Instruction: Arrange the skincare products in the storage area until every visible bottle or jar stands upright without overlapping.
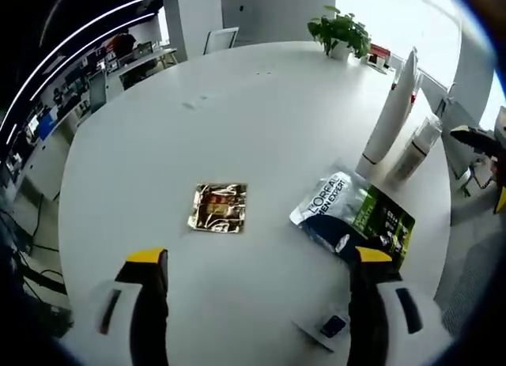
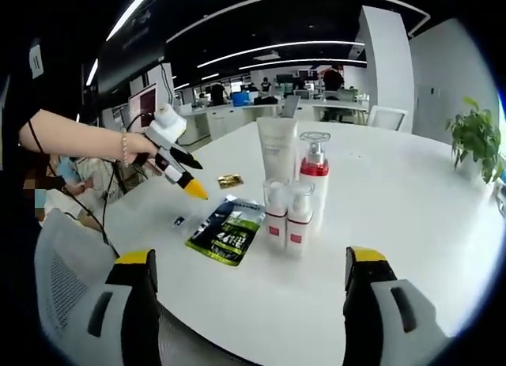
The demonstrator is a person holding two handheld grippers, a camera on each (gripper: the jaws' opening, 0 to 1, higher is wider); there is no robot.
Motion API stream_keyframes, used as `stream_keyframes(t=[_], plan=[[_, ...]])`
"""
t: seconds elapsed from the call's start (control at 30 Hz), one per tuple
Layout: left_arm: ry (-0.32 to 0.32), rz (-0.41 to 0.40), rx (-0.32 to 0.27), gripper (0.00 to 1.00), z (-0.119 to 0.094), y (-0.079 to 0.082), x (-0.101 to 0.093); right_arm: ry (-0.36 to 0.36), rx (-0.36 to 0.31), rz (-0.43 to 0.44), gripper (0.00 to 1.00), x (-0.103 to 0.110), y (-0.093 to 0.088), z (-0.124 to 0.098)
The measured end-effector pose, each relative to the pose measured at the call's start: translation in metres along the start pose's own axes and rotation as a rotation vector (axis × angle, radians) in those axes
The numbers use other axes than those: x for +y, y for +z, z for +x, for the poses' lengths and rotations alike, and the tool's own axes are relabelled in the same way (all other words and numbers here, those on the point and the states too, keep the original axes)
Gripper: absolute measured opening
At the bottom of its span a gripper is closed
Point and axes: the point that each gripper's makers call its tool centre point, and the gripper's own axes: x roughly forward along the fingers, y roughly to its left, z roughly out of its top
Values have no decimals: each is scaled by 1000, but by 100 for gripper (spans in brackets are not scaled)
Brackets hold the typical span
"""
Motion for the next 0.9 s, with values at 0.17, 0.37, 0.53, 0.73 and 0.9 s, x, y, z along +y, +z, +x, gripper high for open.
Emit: stream_keyframes(t=[0.17,0.37,0.53,0.73,0.9], plan=[[-3,28,20,90,12,7,11,-8,6,3,98,-2,-1,0],[-9,23,30,86,24,13,21,-10,13,2,98,-2,-3,1],[-13,37,59,83,36,10,27,-12,25,-2,97,-2,-5,2],[-22,32,68,81,50,14,36,-20,23,13,97,-4,-5,2],[-35,27,76,79,56,14,37,-29,21,24,97,-6,-5,1]])
